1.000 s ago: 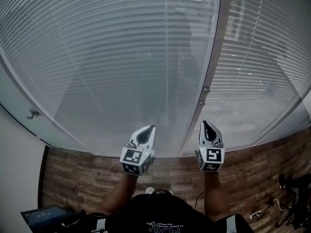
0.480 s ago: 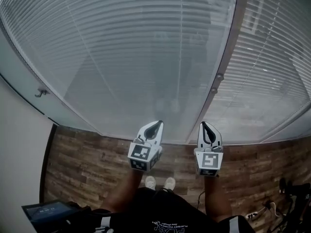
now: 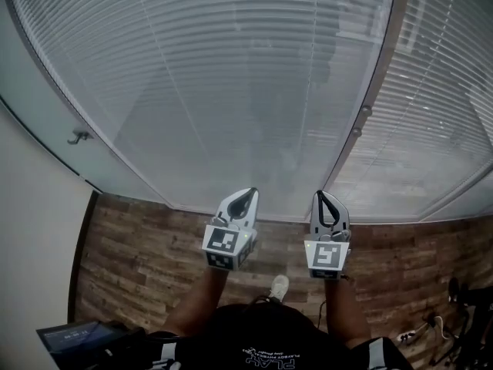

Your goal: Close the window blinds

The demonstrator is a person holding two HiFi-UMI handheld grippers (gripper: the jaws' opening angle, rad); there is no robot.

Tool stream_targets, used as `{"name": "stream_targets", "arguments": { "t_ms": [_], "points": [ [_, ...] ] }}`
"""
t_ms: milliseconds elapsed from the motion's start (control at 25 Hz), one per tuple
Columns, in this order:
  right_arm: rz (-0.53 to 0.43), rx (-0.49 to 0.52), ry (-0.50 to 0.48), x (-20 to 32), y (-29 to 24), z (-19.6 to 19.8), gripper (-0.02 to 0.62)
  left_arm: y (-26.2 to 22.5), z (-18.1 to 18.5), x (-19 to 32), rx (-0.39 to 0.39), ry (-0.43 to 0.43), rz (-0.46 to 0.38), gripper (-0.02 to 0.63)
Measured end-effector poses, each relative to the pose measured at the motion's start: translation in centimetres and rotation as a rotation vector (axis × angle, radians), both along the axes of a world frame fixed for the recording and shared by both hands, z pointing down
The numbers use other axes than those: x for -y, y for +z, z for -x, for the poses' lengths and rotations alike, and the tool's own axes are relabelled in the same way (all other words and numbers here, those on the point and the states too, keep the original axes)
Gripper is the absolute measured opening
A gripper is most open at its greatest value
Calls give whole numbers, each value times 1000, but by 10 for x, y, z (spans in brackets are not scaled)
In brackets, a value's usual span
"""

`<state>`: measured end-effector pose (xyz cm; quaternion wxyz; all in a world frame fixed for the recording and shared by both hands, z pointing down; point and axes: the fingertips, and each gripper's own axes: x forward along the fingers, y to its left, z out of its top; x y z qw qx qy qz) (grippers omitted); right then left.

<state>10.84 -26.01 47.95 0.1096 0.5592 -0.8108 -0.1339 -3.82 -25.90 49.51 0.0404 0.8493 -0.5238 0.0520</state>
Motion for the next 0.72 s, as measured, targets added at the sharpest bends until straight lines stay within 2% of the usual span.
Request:
{"name": "stream_targets", "arguments": {
  "t_ms": [120, 320, 520, 720],
  "points": [
    [28, 82, 18, -18, -8, 9, 3, -7, 15, -19, -14, 4, 0, -5],
    [15, 81, 54, -62, -13, 31, 3, -8, 49, -56, -16, 18, -9, -5],
    [33, 120, 71, -99, -5, 60, 3, -11, 78, -98, 27, 24, -53, -5],
    [-13, 50, 58, -134, -16, 104, 3, -5, 105, -141, 38, 34, -64, -5]
  ]
}}
